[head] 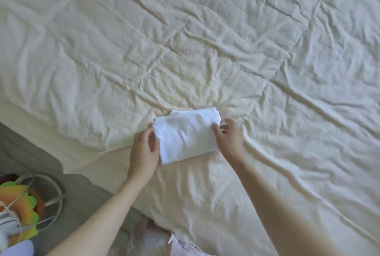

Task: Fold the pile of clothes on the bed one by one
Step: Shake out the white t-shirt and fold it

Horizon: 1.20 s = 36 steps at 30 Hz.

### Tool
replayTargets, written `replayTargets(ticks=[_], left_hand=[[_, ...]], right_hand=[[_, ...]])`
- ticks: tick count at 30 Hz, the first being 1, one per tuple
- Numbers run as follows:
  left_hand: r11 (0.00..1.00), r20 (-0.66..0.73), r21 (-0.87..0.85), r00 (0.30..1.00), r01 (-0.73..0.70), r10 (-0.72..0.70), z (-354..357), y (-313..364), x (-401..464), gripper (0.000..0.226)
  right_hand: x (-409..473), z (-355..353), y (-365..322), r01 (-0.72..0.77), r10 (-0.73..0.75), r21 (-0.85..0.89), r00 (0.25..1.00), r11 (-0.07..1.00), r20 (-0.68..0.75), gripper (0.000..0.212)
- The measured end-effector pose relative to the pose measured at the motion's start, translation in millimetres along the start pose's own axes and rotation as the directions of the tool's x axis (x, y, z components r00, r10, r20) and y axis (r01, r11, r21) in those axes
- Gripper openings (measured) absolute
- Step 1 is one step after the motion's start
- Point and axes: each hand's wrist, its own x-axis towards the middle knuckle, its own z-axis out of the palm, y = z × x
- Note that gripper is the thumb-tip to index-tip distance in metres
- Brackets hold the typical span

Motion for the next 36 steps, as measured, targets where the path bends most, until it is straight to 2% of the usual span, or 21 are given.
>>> replayTargets(ticks=[2,3,5,7,11,15,19,23,25,27,29,31,36], left_hand=[[0.953,0.036,-0.156,0.966,0.259,-0.257,0,-2,3,0.025],[0.915,0.100,-0.228,0.943,0.332,-0.317,0,-1,7,0.020],[0.837,0.250,-0.353,0.905,0.417,-0.346,1,6,15,0.010],[0.787,0.330,-0.385,0.869,0.481,-0.369,2,15,19,0.012],[0.792,0.285,-0.376,0.873,0.481,-0.395,-4,25,8,0.017],[0.838,0.268,-0.361,0.906,0.410,-0.328,-37,41,-35,0.017],[0.874,0.323,-0.351,0.920,0.334,-0.222,-88,70,-80,0.020],[0.923,0.383,-0.340,0.923,0.183,-0.042,-134,118,-118,0.015],[0.944,0.415,-0.310,0.910,0.111,0.029,-142,137,-138,0.015],[0.960,0.456,-0.272,0.887,0.059,0.075,-139,147,-155,0.015],[0.980,0.547,-0.199,0.830,-0.001,0.112,-127,152,-175,0.014],[0.988,0.654,-0.130,0.742,-0.078,0.145,-110,154,-199,0.012],[0.966,0.864,-0.084,0.465,-0.244,0.192,-56,177,-274,0.013]], right_hand=[[9,-5,-1,-0.229,0.187,0.223,0.962,0.947,0.198,0.018],[14,-9,-2,-0.297,0.227,0.266,0.938,0.917,0.263,0.018],[22,-17,-2,-0.361,0.255,0.268,0.898,0.893,0.359,0.014],[23,-25,-2,-0.393,0.251,0.269,0.862,0.879,0.440,0.012],[4,-42,-2,-0.459,0.252,0.299,0.807,0.837,0.534,0.004],[-48,-60,0,-0.469,0.231,0.315,0.789,0.825,0.569,0.009],[-117,-85,-1,-0.425,0.156,0.426,0.830,0.799,0.535,0.011],[-192,-121,-16,-0.300,0.044,0.568,0.907,0.766,0.420,0.006],[-229,-137,-15,-0.236,0.018,0.612,0.940,0.755,0.340,0.024],[-262,-149,-3,-0.201,0.036,0.648,0.965,0.734,0.259,0.028],[-297,-156,21,-0.195,0.103,0.695,0.980,0.693,0.172,0.024],[-335,-157,53,-0.206,0.196,0.753,0.975,0.625,0.105,0.025],[-428,-167,131,-0.093,0.392,0.913,0.917,0.396,-0.077,0.011]])
